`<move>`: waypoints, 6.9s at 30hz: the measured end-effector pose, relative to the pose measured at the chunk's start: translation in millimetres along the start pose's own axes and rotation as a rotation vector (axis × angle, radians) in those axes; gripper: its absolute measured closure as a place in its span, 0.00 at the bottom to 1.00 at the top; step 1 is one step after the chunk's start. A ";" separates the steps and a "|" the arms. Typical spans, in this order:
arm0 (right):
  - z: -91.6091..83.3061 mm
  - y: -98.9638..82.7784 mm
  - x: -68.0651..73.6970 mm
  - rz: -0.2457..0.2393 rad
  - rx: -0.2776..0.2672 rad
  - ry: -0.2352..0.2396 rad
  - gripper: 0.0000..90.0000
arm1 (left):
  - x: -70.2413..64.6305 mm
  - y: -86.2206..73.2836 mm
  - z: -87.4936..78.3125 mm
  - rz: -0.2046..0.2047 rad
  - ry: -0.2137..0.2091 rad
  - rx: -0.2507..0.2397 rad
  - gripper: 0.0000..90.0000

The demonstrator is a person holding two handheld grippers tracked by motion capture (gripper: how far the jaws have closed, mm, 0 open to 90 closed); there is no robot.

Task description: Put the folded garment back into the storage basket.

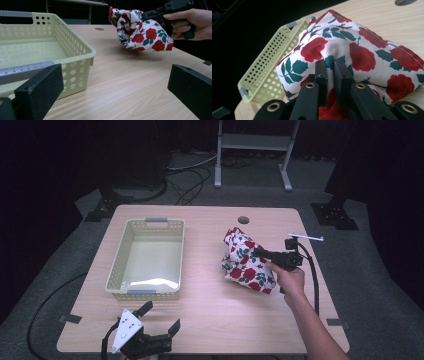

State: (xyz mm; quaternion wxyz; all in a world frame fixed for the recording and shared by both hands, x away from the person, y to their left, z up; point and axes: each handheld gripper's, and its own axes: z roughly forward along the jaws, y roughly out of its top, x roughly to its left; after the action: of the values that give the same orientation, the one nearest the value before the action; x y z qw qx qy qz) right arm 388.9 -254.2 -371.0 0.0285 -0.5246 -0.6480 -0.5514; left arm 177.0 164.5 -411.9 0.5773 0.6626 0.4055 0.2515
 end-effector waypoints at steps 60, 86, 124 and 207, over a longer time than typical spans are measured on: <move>17.1 43.3 72.2 -0.031 -0.046 0.143 0.91 | 3.7 1.4 -1.2 -0.014 0.005 -0.012 0.00; 44.5 57.8 98.9 -0.067 -0.026 0.190 0.92 | 4.8 2.0 -1.7 -0.018 0.005 -0.014 0.00; 90.4 67.5 140.4 -0.107 0.019 0.266 0.91 | 5.6 2.4 -2.5 -0.016 0.011 -0.022 0.00; 225.0 40.0 182.5 -0.095 0.160 0.293 0.91 | 10.1 0.9 -4.1 -0.025 0.025 -0.020 0.00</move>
State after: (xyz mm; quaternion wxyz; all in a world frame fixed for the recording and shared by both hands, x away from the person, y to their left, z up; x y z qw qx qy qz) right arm 457.5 25.3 -319.1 0.1380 -0.4035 -0.7030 -0.5691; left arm 179.5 175.2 -411.5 0.5818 0.6486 0.4184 0.2563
